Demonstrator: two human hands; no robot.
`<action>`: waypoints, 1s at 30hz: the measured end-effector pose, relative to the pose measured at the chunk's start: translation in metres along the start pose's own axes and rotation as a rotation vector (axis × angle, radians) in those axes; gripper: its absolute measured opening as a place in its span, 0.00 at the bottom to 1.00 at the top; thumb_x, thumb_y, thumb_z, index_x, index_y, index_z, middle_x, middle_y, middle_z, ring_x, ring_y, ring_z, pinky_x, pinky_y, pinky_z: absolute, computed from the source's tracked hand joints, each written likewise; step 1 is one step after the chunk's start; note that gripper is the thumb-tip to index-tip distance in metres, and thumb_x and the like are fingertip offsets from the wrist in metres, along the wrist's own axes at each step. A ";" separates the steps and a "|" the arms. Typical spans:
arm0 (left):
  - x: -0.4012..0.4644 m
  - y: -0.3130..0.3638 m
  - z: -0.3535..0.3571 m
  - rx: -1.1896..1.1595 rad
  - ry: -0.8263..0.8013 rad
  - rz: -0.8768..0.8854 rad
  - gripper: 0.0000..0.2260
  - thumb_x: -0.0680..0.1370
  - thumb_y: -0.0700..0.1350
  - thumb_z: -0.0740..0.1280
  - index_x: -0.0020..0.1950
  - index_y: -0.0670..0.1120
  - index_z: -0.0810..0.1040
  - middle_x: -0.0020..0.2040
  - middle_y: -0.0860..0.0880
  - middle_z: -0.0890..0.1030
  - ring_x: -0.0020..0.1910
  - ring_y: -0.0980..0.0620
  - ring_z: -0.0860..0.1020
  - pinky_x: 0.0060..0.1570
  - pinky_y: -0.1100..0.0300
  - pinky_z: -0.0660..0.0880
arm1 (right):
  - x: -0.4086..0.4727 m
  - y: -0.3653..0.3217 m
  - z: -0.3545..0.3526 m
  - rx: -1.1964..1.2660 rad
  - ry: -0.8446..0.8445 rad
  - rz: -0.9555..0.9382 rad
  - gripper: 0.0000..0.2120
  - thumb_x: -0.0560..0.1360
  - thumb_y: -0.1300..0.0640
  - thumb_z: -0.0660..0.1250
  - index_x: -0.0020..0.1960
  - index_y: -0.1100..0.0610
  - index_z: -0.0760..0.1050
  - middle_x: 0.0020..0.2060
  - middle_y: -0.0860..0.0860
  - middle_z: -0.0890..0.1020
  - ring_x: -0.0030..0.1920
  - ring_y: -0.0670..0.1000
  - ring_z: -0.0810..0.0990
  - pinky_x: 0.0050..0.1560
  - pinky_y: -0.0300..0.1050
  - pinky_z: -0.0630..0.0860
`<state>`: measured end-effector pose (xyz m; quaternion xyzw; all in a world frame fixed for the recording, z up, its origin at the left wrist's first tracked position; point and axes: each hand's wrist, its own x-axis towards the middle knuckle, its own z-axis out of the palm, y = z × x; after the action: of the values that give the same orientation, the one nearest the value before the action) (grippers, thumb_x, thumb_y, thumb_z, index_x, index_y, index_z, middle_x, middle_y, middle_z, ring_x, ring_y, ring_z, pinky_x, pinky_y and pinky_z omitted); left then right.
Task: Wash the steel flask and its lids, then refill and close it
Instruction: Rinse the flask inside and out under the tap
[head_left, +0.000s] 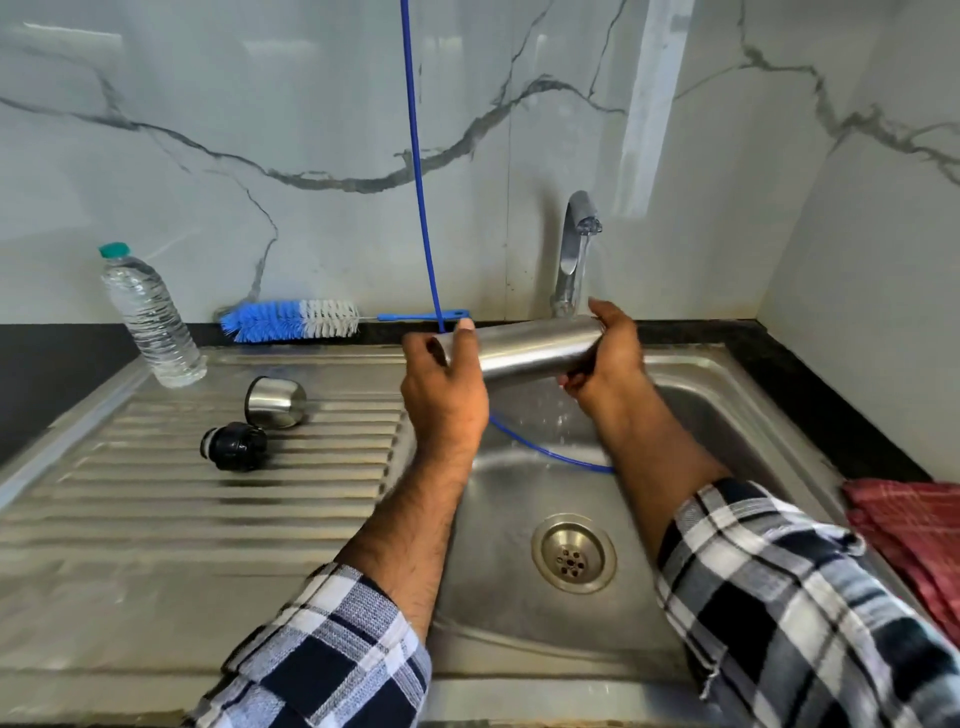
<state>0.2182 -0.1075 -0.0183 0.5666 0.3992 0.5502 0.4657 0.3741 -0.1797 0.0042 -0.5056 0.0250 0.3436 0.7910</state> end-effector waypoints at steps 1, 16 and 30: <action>-0.006 0.002 0.003 0.046 -0.040 0.055 0.23 0.75 0.70 0.65 0.50 0.50 0.70 0.37 0.53 0.76 0.41 0.39 0.82 0.41 0.41 0.82 | 0.001 0.004 0.006 0.115 0.071 -0.034 0.20 0.71 0.41 0.76 0.54 0.55 0.82 0.44 0.53 0.88 0.42 0.56 0.87 0.40 0.47 0.85; -0.015 0.013 0.008 0.360 -0.260 0.034 0.22 0.85 0.62 0.57 0.65 0.43 0.68 0.54 0.37 0.83 0.54 0.33 0.81 0.54 0.41 0.80 | -0.023 0.011 0.023 0.322 0.056 0.017 0.28 0.70 0.39 0.79 0.60 0.56 0.79 0.50 0.57 0.88 0.50 0.62 0.87 0.55 0.62 0.84; -0.020 0.016 0.010 0.195 -0.276 -0.284 0.27 0.84 0.64 0.56 0.66 0.42 0.72 0.55 0.37 0.83 0.40 0.38 0.83 0.34 0.56 0.78 | -0.016 0.001 0.006 0.444 -0.119 -0.042 0.26 0.68 0.47 0.80 0.62 0.55 0.82 0.46 0.55 0.87 0.45 0.58 0.87 0.54 0.57 0.84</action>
<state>0.2257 -0.1313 -0.0074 0.6170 0.4588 0.3552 0.5316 0.3595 -0.1828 0.0128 -0.2983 0.0428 0.3425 0.8899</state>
